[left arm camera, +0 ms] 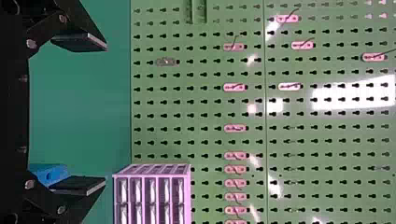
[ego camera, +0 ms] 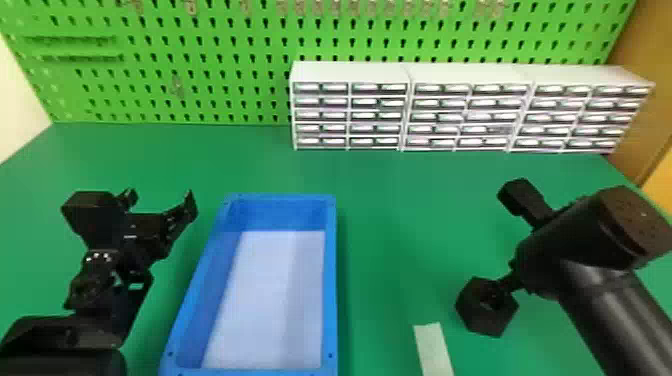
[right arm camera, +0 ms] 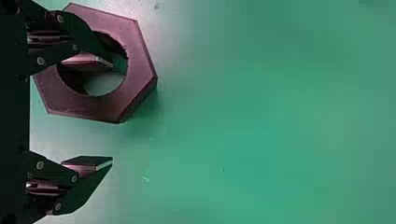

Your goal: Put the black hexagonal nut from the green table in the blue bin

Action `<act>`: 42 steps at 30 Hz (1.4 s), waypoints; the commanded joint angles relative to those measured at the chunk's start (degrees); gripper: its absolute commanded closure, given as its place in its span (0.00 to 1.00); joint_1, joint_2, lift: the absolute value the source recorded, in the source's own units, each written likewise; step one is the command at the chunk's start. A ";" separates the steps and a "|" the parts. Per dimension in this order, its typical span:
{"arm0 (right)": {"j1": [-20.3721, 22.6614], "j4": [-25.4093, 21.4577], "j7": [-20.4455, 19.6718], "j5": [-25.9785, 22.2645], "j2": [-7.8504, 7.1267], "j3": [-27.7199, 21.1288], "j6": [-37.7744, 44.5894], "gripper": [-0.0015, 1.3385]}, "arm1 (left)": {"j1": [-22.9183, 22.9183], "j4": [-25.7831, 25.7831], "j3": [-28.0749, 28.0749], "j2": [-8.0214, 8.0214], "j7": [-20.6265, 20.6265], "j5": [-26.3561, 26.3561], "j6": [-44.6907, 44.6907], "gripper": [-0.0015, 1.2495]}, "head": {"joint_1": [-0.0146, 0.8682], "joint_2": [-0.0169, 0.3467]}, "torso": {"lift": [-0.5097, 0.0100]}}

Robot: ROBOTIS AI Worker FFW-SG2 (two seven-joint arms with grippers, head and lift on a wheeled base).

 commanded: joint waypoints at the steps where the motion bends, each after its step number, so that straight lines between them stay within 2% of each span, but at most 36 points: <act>1: 0.09 1.05 0.00 -0.69 0.18 -0.03 -0.76 0.40 | -0.10 0.00 -0.13 0.00 0.00 0.00 -0.01 0.20 | 0.79 0.19 | 0.79; 17: -0.17 3.51 -0.09 -1.39 0.36 -0.03 -2.43 0.42 | -0.10 0.00 -0.13 0.00 0.00 -0.09 -0.01 0.20 | 0.79 0.19 | 0.79; 25: -0.35 3.69 -0.09 -1.39 0.36 0.15 -2.61 0.58 | -0.19 0.00 -0.13 0.00 0.00 -0.26 -0.01 0.20 | 0.79 0.19 | 0.79; 30: -0.44 3.77 -0.09 -0.95 0.36 0.59 -2.79 0.73 | -0.19 0.00 -0.13 0.00 0.00 -0.26 -0.01 0.20 | 0.79 0.19 | 0.79; 42: -0.61 3.86 0.00 -0.69 0.27 1.11 -3.23 0.79 | -0.10 0.00 -0.13 0.00 0.00 -0.35 -0.01 0.20 | 0.79 0.19 | 0.79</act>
